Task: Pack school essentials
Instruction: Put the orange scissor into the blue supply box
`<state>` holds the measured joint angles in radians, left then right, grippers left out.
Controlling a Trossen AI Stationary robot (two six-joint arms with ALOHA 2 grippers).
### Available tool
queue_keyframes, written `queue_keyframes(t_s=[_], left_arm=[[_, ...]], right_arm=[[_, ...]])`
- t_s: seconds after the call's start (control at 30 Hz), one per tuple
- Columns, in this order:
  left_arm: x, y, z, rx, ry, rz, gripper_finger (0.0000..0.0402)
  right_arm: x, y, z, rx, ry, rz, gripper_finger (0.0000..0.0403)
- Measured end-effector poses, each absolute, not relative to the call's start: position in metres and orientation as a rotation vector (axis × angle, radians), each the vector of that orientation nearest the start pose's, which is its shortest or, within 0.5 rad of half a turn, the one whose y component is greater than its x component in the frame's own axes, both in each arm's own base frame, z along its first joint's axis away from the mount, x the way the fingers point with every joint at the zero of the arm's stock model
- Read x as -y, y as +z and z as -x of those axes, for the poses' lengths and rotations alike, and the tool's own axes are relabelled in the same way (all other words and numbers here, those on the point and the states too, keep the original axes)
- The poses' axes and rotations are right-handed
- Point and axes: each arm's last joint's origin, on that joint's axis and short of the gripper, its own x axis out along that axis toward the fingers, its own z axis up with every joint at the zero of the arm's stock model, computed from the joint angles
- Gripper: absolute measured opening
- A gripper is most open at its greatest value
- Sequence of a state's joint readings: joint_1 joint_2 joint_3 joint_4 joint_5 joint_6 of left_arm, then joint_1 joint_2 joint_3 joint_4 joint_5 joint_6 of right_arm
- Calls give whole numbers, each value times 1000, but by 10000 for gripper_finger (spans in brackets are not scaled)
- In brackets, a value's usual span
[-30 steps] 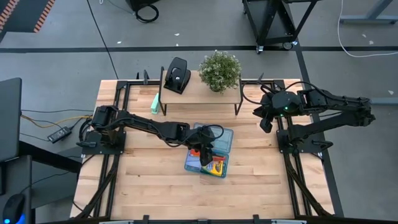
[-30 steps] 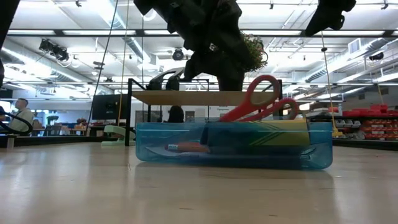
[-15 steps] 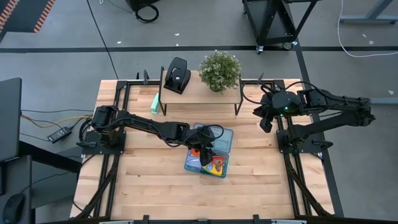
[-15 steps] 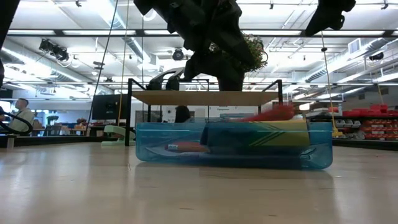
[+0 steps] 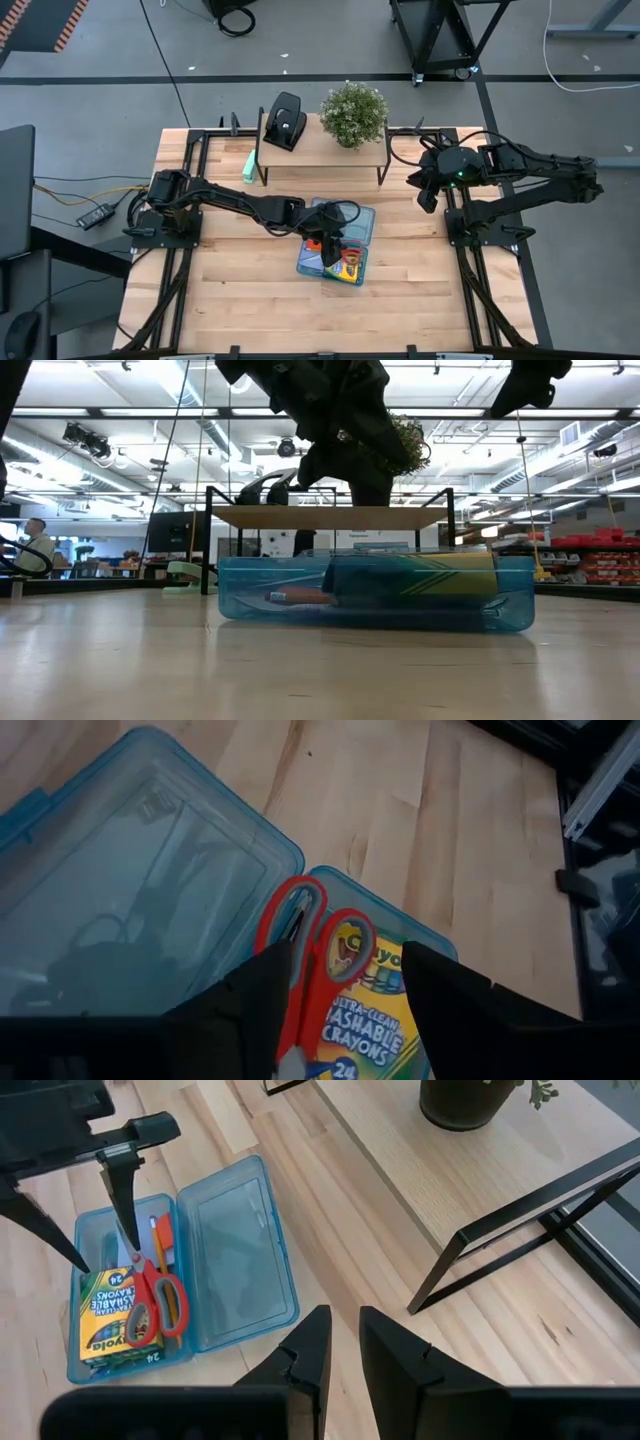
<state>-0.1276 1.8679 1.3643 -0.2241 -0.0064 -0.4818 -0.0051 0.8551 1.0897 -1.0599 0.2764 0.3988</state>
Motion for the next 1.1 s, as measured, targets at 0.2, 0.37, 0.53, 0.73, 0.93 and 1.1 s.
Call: queue_keyframes(t_s=[0.2,0.37,0.53,0.73,0.93,1.1], left_arm=[[47,221,-416,-690,109,258,192],[44,211,-432,-591,94,255,190],[44,184,-438,-646,109,245,190],[46,161,-442,-690,126,269,189],[53,161,-442,-693,107,263,183],[61,161,-441,-716,-3,290,176]], right_arm=[[9,348,-136,-753,-424,-263,64],[9,347,-137,-759,-427,-264,64],[9,345,-140,-766,-436,-281,64],[9,343,-144,-779,-445,-301,64],[8,342,-146,-786,-444,-308,64],[8,343,-146,-786,-443,-309,64]])
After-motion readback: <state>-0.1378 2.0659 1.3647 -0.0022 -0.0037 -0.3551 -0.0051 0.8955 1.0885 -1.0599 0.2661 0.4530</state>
